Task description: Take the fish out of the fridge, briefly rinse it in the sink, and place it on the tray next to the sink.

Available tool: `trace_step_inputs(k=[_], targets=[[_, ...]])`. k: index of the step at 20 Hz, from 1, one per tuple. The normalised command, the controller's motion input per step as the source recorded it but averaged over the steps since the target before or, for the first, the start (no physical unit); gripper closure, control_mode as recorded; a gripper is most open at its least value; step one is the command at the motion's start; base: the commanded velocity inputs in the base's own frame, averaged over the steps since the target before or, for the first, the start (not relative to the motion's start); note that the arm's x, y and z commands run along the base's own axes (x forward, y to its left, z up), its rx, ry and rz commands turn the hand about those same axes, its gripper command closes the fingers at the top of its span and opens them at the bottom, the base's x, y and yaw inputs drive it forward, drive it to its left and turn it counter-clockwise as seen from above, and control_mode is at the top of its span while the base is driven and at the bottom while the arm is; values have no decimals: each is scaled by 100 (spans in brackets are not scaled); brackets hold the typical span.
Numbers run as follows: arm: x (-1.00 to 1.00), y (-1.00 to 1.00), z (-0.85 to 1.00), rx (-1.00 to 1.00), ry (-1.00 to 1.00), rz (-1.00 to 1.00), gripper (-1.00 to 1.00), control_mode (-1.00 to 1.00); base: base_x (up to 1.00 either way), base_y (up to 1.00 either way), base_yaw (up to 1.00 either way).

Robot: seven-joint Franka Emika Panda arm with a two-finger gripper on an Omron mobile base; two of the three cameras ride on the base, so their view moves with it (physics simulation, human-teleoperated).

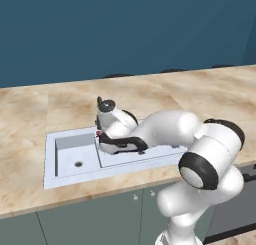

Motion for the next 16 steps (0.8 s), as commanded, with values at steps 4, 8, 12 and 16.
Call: trace_step_inputs(k=[4,8,12,16], targets=[[-100,-58,100,23,17,-20,100,-100,0,0,0],[-100,-61,100,20,15,-18,100,-100,0,0,0],[-87,-36,100,7,15,-21,100,-100,0,0,0],[-57,-14,100,-1,7,-16,100,-100,0,0,0]])
